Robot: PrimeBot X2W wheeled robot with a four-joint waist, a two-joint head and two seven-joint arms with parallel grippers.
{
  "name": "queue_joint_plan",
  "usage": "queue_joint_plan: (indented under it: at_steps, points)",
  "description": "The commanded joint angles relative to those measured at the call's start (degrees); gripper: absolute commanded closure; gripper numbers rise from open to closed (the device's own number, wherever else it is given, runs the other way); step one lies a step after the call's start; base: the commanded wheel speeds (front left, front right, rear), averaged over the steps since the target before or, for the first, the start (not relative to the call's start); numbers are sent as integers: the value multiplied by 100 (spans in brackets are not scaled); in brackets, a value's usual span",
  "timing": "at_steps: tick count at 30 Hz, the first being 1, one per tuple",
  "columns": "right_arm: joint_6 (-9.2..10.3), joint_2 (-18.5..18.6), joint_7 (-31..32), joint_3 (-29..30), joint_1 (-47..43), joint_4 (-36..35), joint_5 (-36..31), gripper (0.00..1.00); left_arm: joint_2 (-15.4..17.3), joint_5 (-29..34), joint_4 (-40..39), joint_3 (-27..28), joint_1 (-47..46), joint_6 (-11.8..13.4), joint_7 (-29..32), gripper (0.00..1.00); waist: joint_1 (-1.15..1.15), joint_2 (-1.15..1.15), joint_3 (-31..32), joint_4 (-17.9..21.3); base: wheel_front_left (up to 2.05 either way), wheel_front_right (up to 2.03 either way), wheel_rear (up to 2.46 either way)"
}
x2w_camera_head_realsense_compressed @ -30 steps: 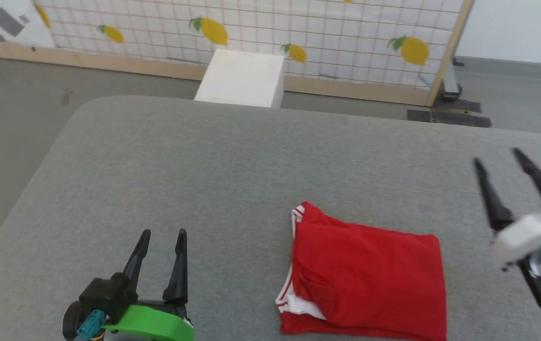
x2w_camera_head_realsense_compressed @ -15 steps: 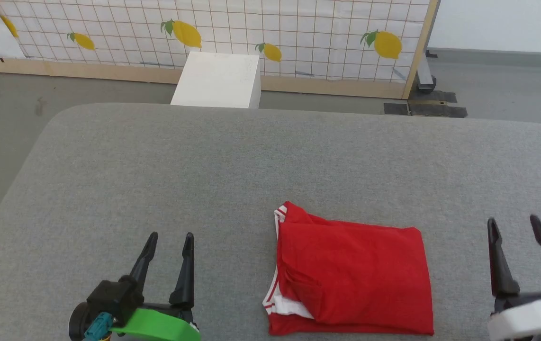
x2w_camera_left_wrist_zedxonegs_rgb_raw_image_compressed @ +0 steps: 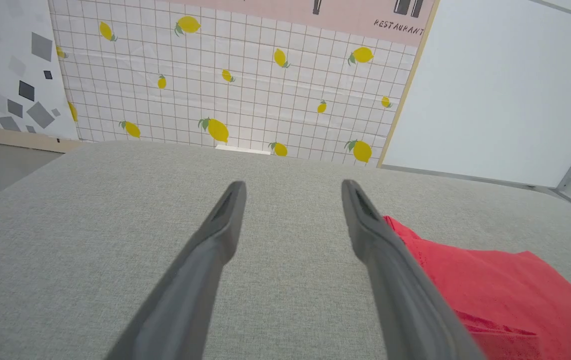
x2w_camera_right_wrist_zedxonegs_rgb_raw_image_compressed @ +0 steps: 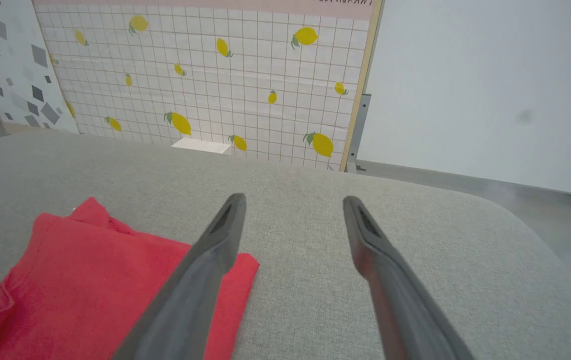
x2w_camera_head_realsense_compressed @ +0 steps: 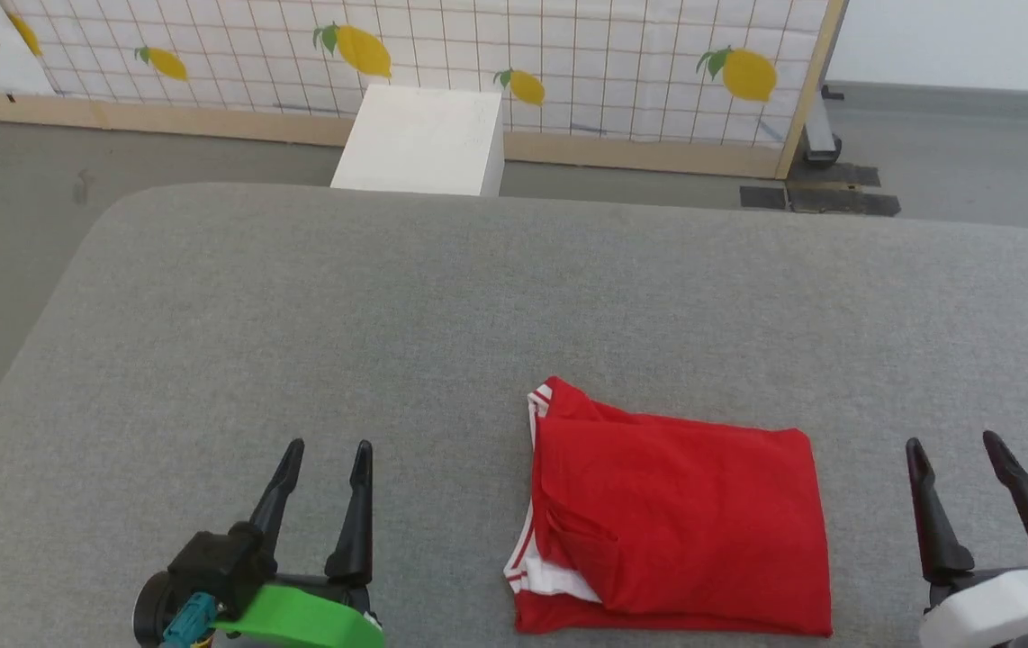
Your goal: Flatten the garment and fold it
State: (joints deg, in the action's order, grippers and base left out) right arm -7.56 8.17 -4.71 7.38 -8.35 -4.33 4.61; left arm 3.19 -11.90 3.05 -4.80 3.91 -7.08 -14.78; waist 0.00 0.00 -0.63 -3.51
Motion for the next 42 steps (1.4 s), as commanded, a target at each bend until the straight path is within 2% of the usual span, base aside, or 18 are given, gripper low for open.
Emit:
queue_joint_plan:
  at_steps: [1,8,13,17,23,27,28,29,32,36,40,42]
  points:
    - [8,105,183,-59,77,-57,220,0,-30,29,-26,-40,-55,-40,-22,0,0,0,-140,-25,0,0,0]
    - [8,928,2288,-598,317,124,1717,0,-31,8,-1,-245,-299,-40,-22,0,0,0,-498,-242,0,0,0]
    - [8,1093,3372,-751,520,396,2746,0,-31,-8,42,-329,-425,-40,-22,0,0,0,-721,-438,0,0,0]
    - [8,1060,3839,-760,746,751,3139,0,-31,-28,57,-394,-521,-40,-22,0,0,0,-865,-601,0,0,0]
    - [8,822,4320,-915,1054,1404,3335,0,-31,-33,106,-469,-640,-41,-22,0,0,0,-971,-779,0,0,0]
    - [8,691,4502,-1251,1195,1633,3300,0,-31,-21,126,-520,-670,-40,-22,0,0,0,-969,-824,0,0,0]
    - [8,678,4497,-1334,1221,1661,3276,61,-31,-15,134,-533,-676,-39,-22,0,0,0,-958,-823,0,0,0]
    - [8,677,4450,-1416,1254,1688,3227,100,-31,-10,145,-552,-684,-39,-22,0,0,0,-941,-815,0,0,0]
    - [8,770,4218,-1585,1345,1744,2993,100,-31,-13,174,-616,-679,-37,-22,0,0,0,-840,-746,0,0,0]
    - [8,1128,3961,-1893,1494,1677,2516,100,-31,27,240,-727,-623,-36,-22,0,0,0,-689,-497,0,0,0]
    - [8,1779,3987,-2382,1694,1405,2021,100,-31,-15,234,-801,-565,-18,-22,0,0,0,-628,-60,0,0,0]
    - [8,2296,4085,-2652,1863,1230,1681,100,-31,-50,215,-863,-571,-4,-22,0,0,0,-675,227,0,0,0]
